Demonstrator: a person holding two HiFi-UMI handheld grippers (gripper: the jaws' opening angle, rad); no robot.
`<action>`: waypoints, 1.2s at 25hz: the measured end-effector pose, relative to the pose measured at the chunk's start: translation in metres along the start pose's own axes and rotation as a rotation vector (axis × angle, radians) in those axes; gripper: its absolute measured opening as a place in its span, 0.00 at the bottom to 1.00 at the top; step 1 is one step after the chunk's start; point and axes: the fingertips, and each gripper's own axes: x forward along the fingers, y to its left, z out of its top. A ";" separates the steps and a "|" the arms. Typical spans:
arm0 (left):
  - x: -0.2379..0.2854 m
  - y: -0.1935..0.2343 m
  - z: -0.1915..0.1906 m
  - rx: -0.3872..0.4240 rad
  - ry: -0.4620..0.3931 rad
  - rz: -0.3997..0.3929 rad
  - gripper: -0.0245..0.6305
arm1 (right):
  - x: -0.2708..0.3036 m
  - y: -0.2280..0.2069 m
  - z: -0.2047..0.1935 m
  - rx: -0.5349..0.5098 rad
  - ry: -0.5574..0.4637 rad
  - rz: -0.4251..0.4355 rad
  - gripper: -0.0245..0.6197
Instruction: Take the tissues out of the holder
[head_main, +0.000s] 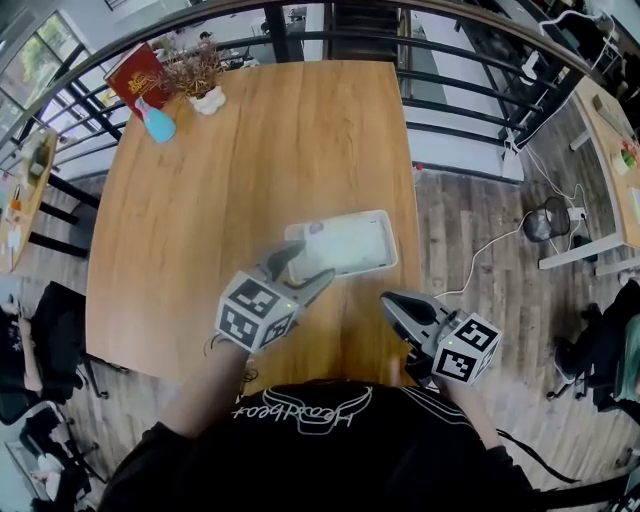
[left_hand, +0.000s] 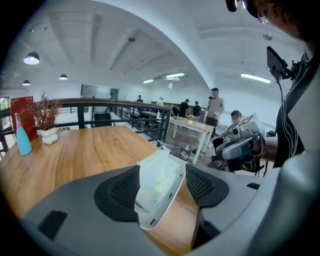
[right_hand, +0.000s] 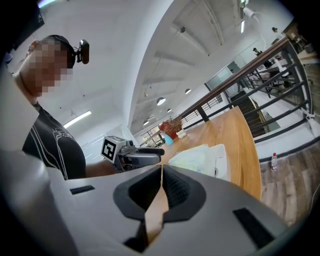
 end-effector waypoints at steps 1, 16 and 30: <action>0.004 0.004 -0.002 0.012 0.012 0.005 0.45 | 0.002 -0.002 -0.001 0.002 0.001 0.002 0.07; 0.050 0.038 -0.030 0.217 0.193 0.039 0.56 | 0.006 -0.028 -0.016 0.056 0.016 -0.033 0.07; 0.062 0.040 -0.043 0.272 0.284 0.026 0.55 | 0.004 -0.034 -0.021 0.067 0.015 -0.048 0.07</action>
